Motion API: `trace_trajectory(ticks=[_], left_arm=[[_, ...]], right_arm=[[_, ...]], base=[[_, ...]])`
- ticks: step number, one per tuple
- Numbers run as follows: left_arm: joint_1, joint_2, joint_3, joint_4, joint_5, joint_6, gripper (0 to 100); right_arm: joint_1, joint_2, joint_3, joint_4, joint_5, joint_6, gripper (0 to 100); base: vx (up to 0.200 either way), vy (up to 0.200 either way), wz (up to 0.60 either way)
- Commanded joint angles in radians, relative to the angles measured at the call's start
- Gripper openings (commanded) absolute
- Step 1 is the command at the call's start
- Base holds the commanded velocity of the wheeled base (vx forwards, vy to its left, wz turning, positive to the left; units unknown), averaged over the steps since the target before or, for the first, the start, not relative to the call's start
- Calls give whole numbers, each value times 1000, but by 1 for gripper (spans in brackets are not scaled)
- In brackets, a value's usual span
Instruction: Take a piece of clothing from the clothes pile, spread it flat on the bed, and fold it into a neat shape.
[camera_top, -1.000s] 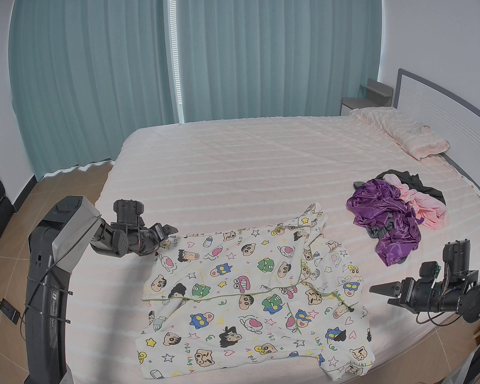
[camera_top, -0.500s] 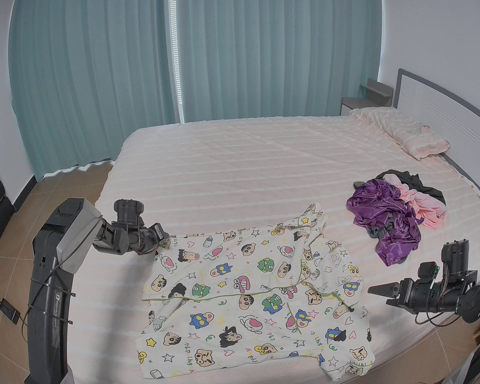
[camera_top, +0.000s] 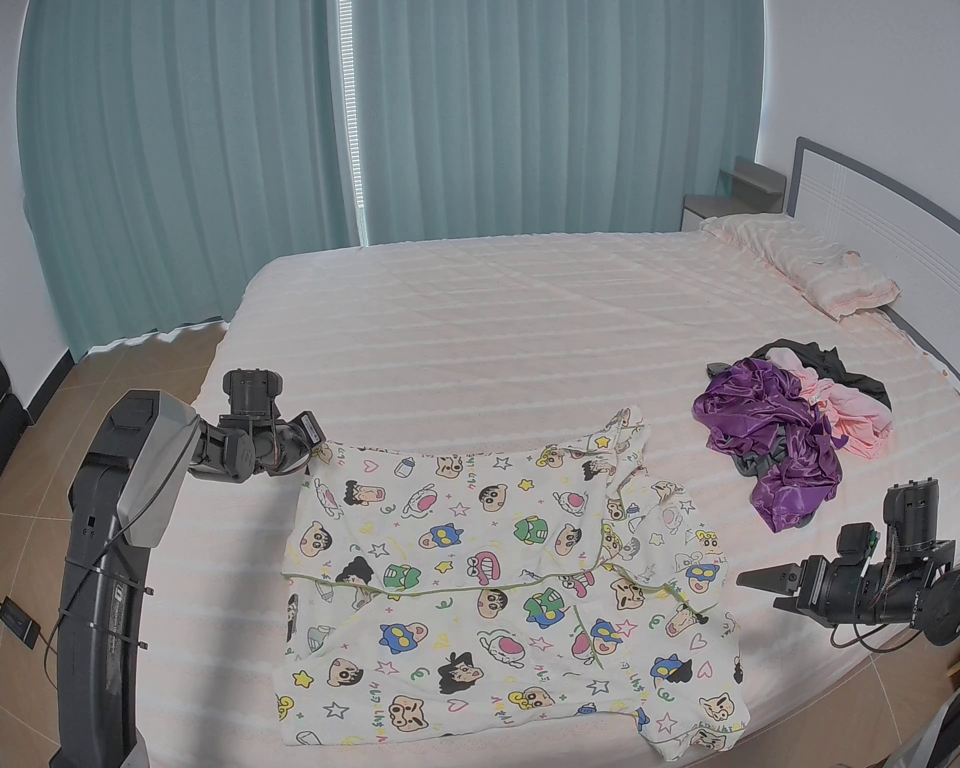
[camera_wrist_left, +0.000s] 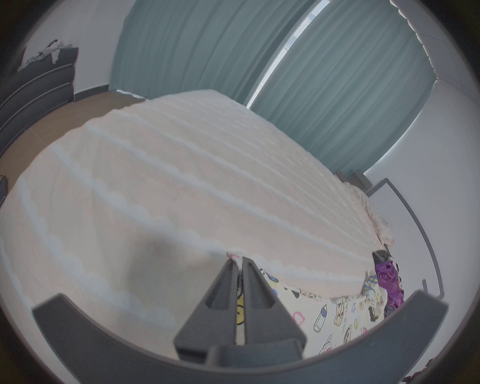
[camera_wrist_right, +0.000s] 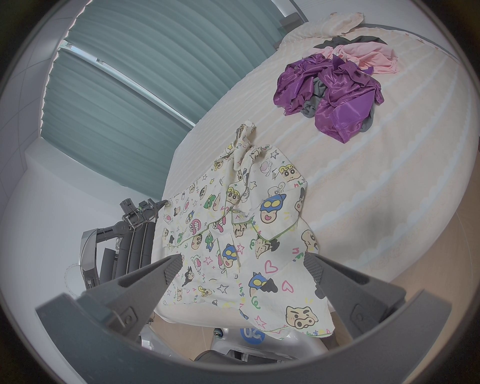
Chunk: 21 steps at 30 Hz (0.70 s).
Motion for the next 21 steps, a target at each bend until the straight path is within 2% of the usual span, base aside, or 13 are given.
trace_trajectory(ticks=[1,7,12,13,21], left_arm=[[0,37,-57,2,15,-3,0],[13,84,-134,0,52,-3,0],[19,98,-134,5,66,-3,0],[20,98,-134,9,66,-4,100],[42,86,-134,66,66,-6,100]], right_arm=[[1,2,1,0,0,0,100],[1,1,1,0,0,0,100],[1,1,1,0,0,2,100],[1,1,2,0,0,2,100],[-1,-5,13,0,0,2,100]], base=[[0,0,0],[0,0,0],[0,0,0],[0,0,0],[0,0,0]])
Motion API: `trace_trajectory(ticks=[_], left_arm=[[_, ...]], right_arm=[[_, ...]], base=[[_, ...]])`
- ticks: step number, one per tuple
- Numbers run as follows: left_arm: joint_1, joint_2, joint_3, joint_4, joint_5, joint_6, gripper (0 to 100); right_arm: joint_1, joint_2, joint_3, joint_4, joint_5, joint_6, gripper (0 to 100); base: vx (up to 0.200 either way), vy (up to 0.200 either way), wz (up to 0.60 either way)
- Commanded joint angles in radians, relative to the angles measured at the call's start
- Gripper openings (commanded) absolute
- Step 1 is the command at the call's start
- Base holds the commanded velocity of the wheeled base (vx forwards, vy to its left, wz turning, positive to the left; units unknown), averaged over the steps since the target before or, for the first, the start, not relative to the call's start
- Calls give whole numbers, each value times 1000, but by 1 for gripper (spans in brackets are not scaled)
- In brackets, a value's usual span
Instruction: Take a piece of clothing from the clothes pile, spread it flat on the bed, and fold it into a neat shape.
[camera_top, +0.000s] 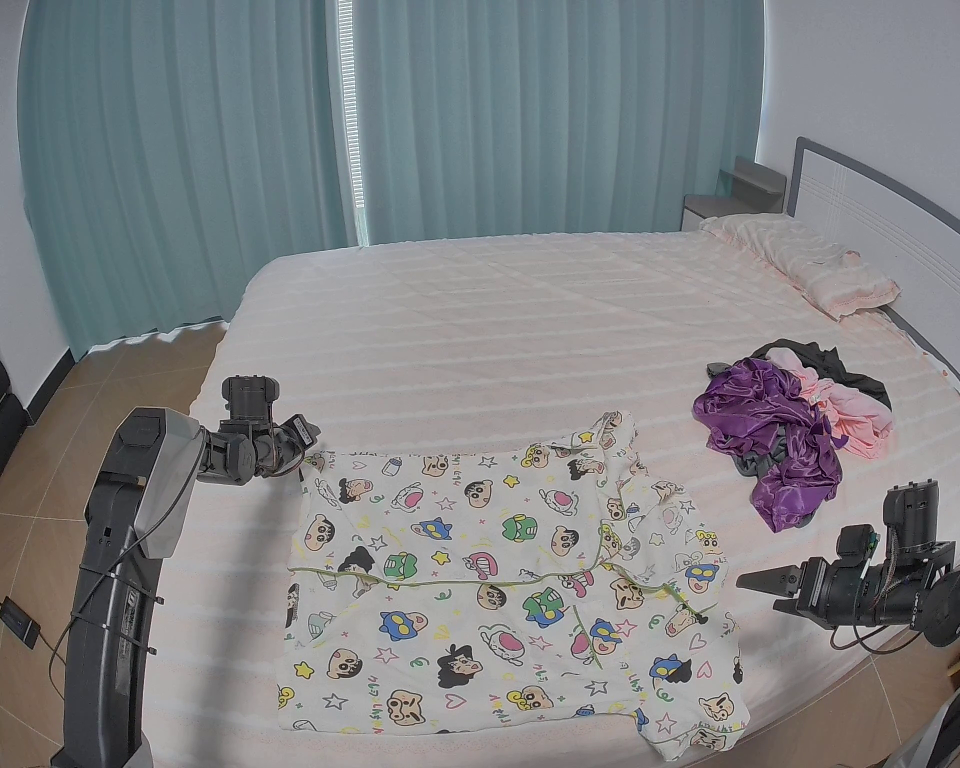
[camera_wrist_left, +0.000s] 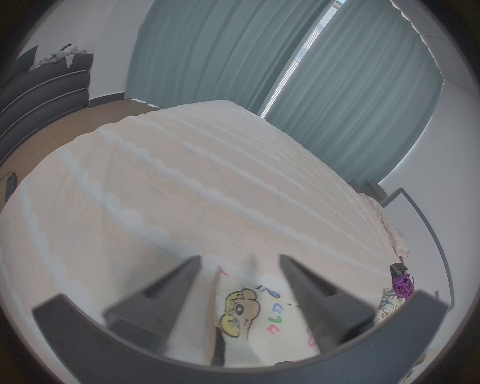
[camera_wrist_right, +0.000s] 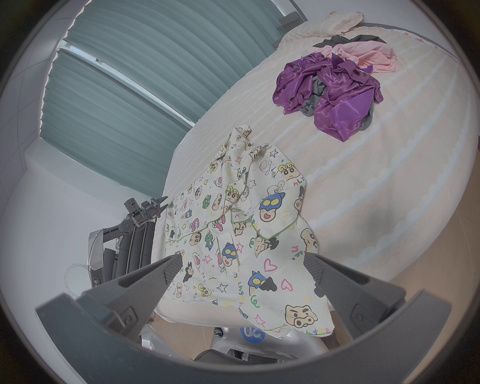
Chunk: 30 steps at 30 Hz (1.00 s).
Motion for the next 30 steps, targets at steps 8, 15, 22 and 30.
trace_trajectory(ticks=[8,15,22,30], left_arm=[[62,-256,255,42,-122,-76,100],[79,-543,857,-186,-301,-68,100],[71,-698,1338,-441,-369,-24,100],[63,-862,1634,-484,-407,-21,100]], right_arm=[[-4,-25,13,0,2,0,100],[-4,-33,28,-2,3,2,100],[-1,-19,54,-66,3,5,100],[0,-19,64,-80,3,6,100]], base=[[0,0,0],[0,0,0],[0,0,0],[0,0,0]])
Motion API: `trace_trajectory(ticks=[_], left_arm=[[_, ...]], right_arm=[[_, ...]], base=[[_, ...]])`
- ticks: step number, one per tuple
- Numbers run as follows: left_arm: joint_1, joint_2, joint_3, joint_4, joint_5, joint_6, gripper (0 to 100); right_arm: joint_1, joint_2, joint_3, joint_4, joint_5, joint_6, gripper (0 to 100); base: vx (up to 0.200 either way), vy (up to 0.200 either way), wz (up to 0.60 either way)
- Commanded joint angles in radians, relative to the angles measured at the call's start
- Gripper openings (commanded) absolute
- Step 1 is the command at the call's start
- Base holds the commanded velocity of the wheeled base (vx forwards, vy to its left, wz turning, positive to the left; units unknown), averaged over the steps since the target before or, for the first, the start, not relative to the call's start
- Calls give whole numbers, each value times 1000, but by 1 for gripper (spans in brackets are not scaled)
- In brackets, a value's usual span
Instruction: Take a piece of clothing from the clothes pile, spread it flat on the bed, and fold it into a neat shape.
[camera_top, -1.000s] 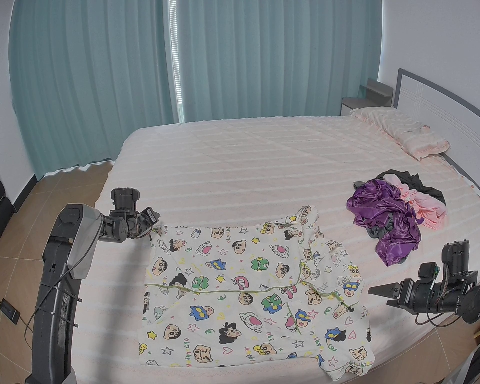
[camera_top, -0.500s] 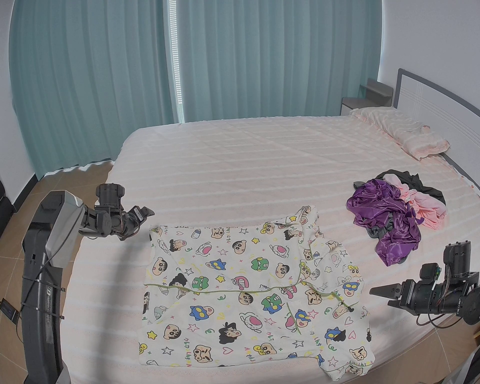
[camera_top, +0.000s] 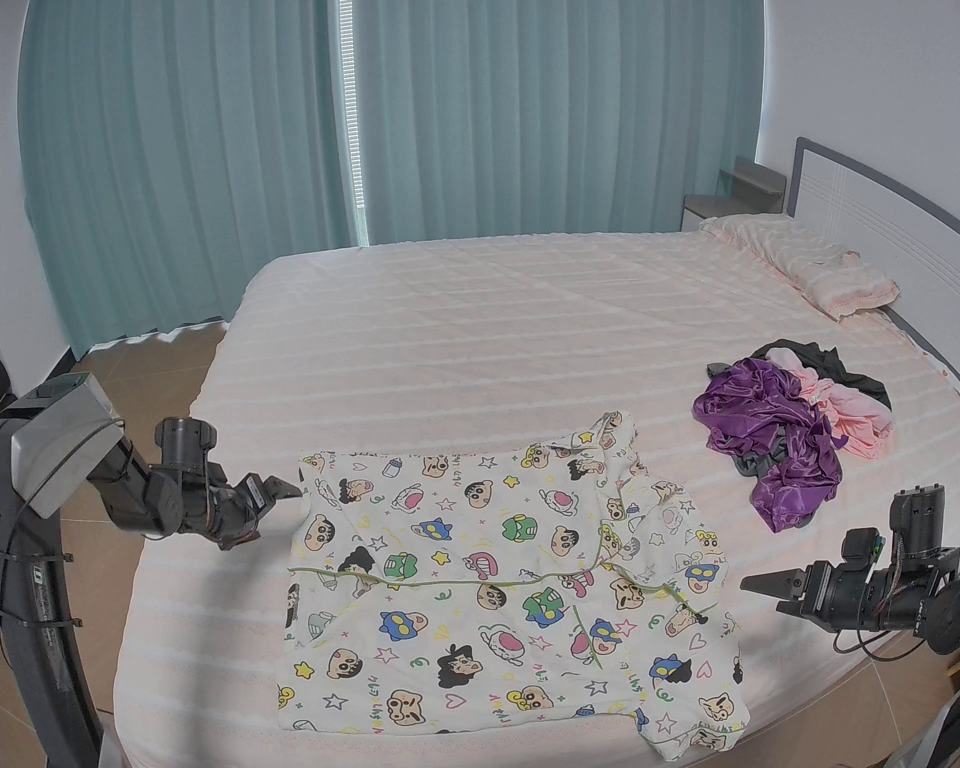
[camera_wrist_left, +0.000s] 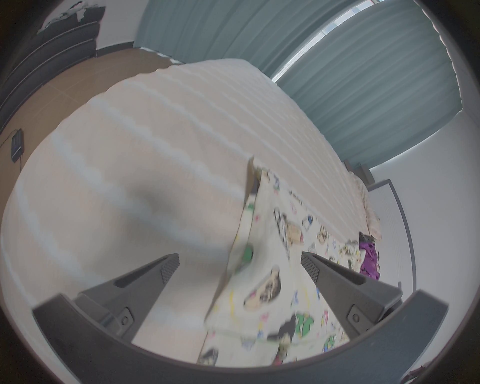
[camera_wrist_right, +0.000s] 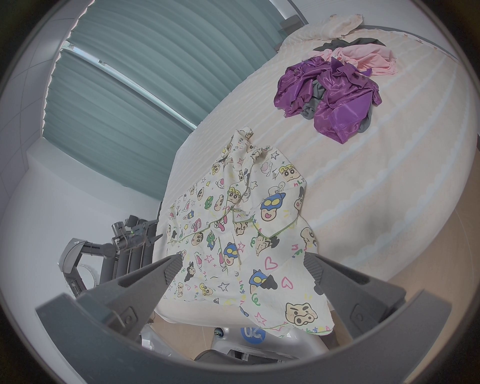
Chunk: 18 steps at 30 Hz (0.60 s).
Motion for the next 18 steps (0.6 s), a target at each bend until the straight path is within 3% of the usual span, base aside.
trace_trajectory(ticks=[1,7,18], left_arm=[[-6,-380,630,-197,-112,18,100],[-83,-410,756,-203,-116,15,100],[-129,-391,780,-208,-114,-14,100]], right_arm=[[5,2,33,-44,1,3,100],[7,14,68,-100,2,3,100],[11,14,92,-120,12,12,100]], base=[[0,0,0],[0,0,0],[0,0,0]])
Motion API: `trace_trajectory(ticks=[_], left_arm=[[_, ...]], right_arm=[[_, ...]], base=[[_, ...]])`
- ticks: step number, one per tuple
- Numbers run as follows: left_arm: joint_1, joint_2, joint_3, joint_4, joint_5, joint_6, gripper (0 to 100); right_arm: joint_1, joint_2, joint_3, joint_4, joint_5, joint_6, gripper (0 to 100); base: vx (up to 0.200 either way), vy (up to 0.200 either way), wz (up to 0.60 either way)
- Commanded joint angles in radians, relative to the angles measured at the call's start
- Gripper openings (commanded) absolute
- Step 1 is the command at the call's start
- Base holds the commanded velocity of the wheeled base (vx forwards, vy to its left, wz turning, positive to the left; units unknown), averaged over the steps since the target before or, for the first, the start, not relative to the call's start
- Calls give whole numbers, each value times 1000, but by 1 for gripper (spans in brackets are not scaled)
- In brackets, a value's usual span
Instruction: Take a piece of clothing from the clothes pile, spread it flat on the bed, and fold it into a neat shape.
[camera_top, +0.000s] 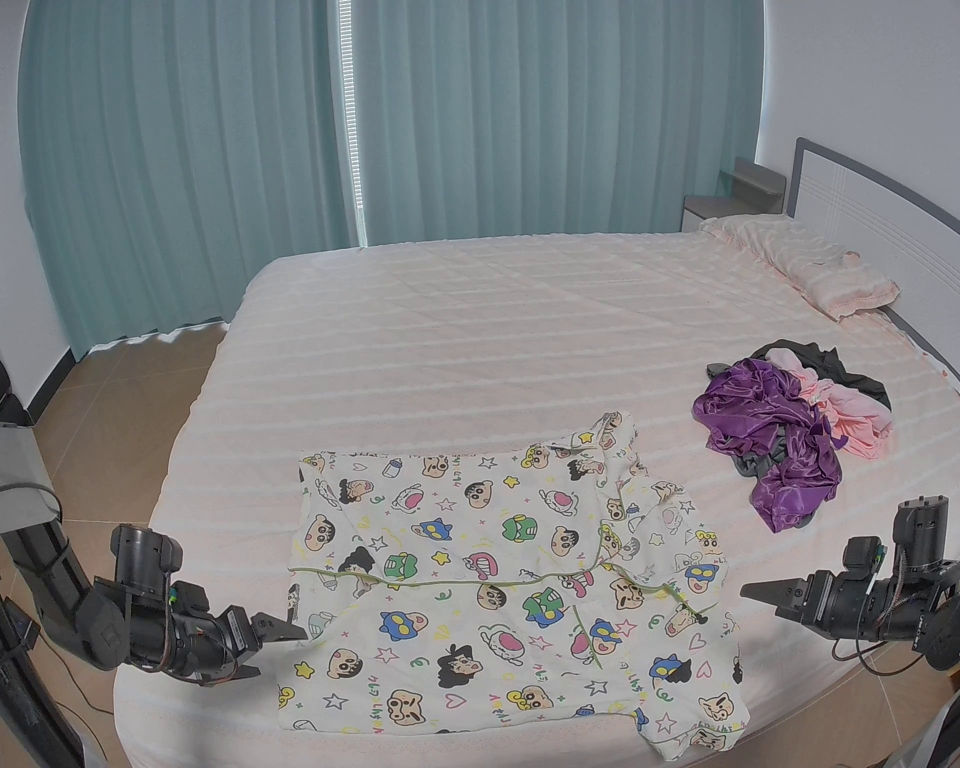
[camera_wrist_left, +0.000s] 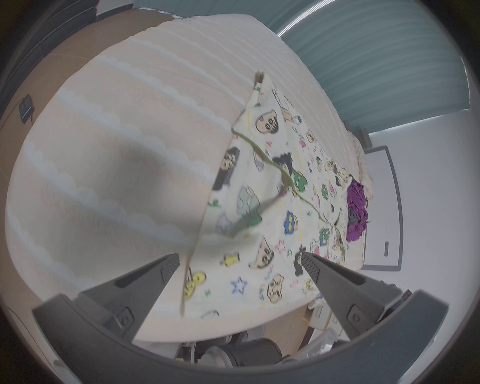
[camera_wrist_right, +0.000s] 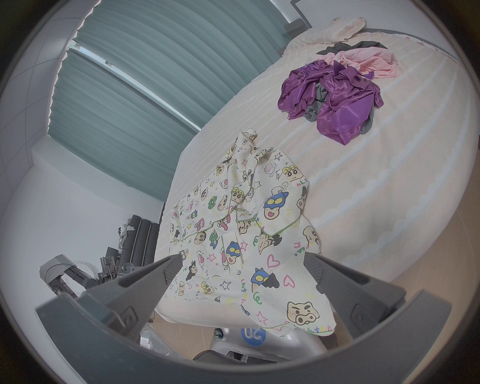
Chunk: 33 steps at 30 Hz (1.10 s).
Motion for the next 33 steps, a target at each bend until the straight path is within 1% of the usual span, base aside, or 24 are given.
trace_trajectory(ticks=[1,5,6,7,8,9,10,11,12,13,14,17,20,21,22,23,25,33], left_arm=[[-23,-41,30,-5,-3,-5,100],[-36,20,32,-74,5,-3,100],[-37,52,35,-119,15,-3,100],[-37,54,36,-123,15,-3,100],[-48,68,55,-163,34,0,100],[-53,71,58,-171,40,0,100],[-66,89,61,-188,67,0,100],[-68,92,61,-189,70,0,100],[-80,121,61,-224,110,0,100],[-80,121,61,-224,110,0,100],[-85,146,67,-275,129,1,100],[-103,180,91,-349,144,8,100],[-128,218,94,-398,187,8,100],[-129,221,94,-399,190,8,100],[-145,238,99,-422,218,8,100],[-149,242,102,-430,225,6,100],[-161,246,108,-451,230,6,100],[-194,226,110,-456,238,-3,100]], right_arm=[[3,5,14,-4,3,4,100],[18,2,15,-7,3,21,100],[23,-2,17,-7,3,24,100],[24,-2,17,-7,3,24,100],[23,-5,17,-7,3,24,100],[24,-5,17,-7,3,24,100],[24,-6,15,-7,3,24,100],[23,-6,15,-7,3,24,100],[23,-6,15,-7,3,24,100],[23,-6,15,-7,3,24,100],[24,-8,17,-7,3,24,100],[23,-9,17,-7,3,24,100],[23,-6,15,-7,3,24,100],[23,-8,15,-7,3,24,100],[23,-9,15,-7,3,24,100],[23,-9,15,-7,3,24,100],[23,-9,15,-7,3,24,100],[21,-8,15,-7,3,24,100]], base=[[0,0,0],[0,0,0],[0,0,0],[0,0,0],[0,0,0],[0,0,0],[0,0,0],[0,0,0],[0,0,0],[0,0,0],[0,0,0],[0,0,0],[0,0,0],[0,0,0],[0,0,0],[0,0,0],[0,0,0],[0,0,0]])
